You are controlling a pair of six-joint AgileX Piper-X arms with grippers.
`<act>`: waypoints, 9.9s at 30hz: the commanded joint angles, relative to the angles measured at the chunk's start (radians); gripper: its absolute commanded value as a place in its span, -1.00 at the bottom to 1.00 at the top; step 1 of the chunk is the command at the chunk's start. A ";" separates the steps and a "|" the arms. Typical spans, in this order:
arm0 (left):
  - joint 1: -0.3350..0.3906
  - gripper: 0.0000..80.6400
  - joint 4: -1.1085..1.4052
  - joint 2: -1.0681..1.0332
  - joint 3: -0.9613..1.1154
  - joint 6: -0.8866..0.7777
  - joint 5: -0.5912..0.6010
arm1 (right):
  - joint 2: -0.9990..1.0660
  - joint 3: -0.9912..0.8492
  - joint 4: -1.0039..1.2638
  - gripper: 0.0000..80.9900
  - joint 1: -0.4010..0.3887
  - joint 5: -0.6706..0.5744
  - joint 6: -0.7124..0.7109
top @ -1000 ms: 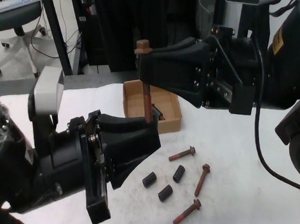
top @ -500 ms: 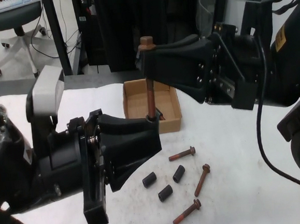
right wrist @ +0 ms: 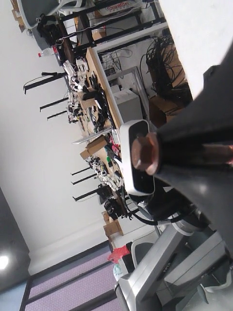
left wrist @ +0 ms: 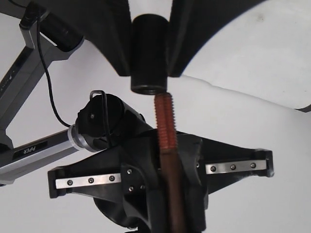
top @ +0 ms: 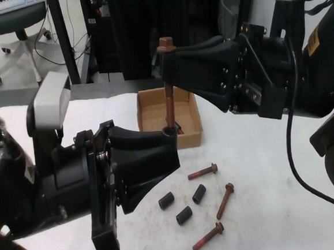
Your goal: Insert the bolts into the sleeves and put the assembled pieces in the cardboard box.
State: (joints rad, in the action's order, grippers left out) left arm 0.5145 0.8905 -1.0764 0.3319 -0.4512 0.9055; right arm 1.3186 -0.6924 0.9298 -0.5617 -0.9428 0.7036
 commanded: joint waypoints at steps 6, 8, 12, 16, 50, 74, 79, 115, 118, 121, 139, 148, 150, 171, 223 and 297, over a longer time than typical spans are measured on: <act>0.003 -1.00 0.023 0.003 0.009 -0.005 -0.014 | -0.010 -0.011 0.008 -0.98 0.002 0.002 0.000; 0.003 -1.00 0.023 0.003 0.009 -0.005 -0.017 | -0.010 -0.011 0.008 -0.98 0.002 0.002 0.000; 0.003 -1.00 0.023 0.003 0.012 -0.005 -0.034 | -0.010 -0.011 0.008 -0.98 0.002 0.002 0.000; 0.003 -1.00 0.023 0.003 0.021 -0.005 -0.036 | -0.010 -0.011 0.008 -0.98 0.002 0.002 0.001; 0.003 -1.00 0.019 0.003 0.118 -0.059 -0.086 | -0.010 -0.011 -0.032 -0.98 -0.035 -0.197 0.012; 0.003 -1.00 0.019 0.001 0.208 -0.130 -0.038 | -0.010 -0.011 0.017 -0.04 -0.035 -0.177 0.109; 0.003 -1.00 0.019 0.005 0.208 -0.155 0.008 | -0.010 -0.011 0.012 -0.04 -0.031 -0.171 0.104; 0.003 -1.00 -0.093 0.024 0.208 -0.132 0.135 | -0.010 -0.015 0.159 -0.04 0.138 -0.102 0.206; 0.003 -1.00 -0.093 0.024 0.208 -0.132 0.135 | -0.010 -0.015 0.159 -0.25 0.176 -0.102 0.230; 0.003 -1.00 -0.093 0.024 0.208 -0.132 0.135 | -0.010 -0.015 0.159 -0.80 0.215 -0.102 0.231; 0.003 -1.00 -0.615 -0.259 0.420 0.152 -0.406 | -0.026 0.052 0.155 -0.98 0.459 -0.185 0.267; -0.009 -1.00 -0.828 -0.532 0.727 0.177 -0.584 | -0.042 0.164 0.158 -0.98 0.530 -0.194 0.299; -0.020 -1.00 -0.898 -0.590 0.792 0.201 -0.624 | -0.044 0.192 0.158 -0.98 0.526 -0.195 0.299; -0.114 -1.00 -1.238 -0.921 1.065 0.474 -0.735 | -0.044 0.388 0.158 -0.98 0.524 -0.193 0.268; -0.060 -0.99 -1.788 -0.104 1.026 0.833 -0.677 | -0.368 0.385 0.156 -0.98 0.524 -0.179 0.337; 0.177 0.10 -1.687 -1.008 1.267 1.170 -0.729 | -0.699 0.385 -1.023 -0.03 0.524 0.248 -0.612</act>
State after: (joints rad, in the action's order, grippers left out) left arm 0.6842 -0.8462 -2.0868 1.5875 0.7158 0.1998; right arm 0.6213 -0.3045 -0.0975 -0.0367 -0.6774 0.0843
